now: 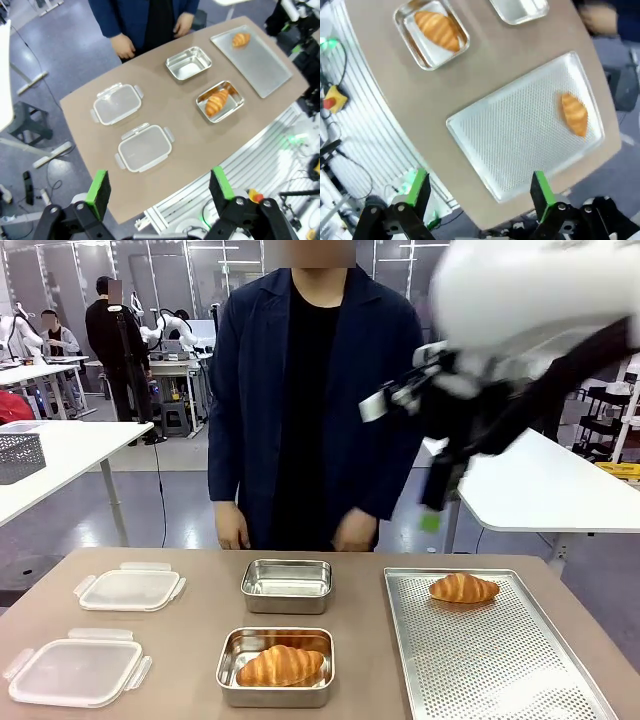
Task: Place the bread into the airtight container.
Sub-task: Pick up a Butter Roll and place it into an empty Airtight Container.
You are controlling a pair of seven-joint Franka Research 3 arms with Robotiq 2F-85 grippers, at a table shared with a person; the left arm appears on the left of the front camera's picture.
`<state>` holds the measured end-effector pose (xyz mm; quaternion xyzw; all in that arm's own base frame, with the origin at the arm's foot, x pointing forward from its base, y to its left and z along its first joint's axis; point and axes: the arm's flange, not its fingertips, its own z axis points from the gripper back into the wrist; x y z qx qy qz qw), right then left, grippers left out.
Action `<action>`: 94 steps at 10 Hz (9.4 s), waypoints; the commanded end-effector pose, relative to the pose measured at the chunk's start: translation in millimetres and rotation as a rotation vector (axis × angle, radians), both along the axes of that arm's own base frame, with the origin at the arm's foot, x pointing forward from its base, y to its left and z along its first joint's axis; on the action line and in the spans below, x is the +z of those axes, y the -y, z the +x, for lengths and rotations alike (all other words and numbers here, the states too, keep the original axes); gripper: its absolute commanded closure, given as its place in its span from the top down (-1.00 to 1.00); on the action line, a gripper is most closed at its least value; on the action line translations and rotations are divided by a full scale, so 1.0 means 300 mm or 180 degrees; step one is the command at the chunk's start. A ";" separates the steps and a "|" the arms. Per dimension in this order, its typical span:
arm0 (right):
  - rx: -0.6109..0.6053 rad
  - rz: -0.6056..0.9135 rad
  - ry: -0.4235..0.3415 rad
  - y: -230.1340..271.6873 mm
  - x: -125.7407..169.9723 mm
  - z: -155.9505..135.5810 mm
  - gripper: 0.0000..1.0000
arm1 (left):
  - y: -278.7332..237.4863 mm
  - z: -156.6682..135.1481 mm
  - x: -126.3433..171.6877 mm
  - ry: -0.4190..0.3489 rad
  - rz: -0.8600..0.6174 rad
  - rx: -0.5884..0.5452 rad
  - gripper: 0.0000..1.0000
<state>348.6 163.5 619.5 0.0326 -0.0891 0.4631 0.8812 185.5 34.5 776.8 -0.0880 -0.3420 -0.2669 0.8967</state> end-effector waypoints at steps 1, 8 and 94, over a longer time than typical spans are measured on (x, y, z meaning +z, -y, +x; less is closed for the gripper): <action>-0.0413 0.0203 0.0161 0.156 0.072 -0.142 1.00 | 0.003 0.002 0.004 0.0012 0.0003 -0.0063 1.00; 0.0248 -0.0270 0.0436 0.350 -0.197 0.061 1.00 | 0.003 0.002 0.004 0.0012 0.0003 -0.0063 1.00; 0.1384 -0.0126 0.0875 0.500 -0.567 0.195 1.00 | 0.003 0.002 0.004 0.0012 0.0003 -0.0063 1.00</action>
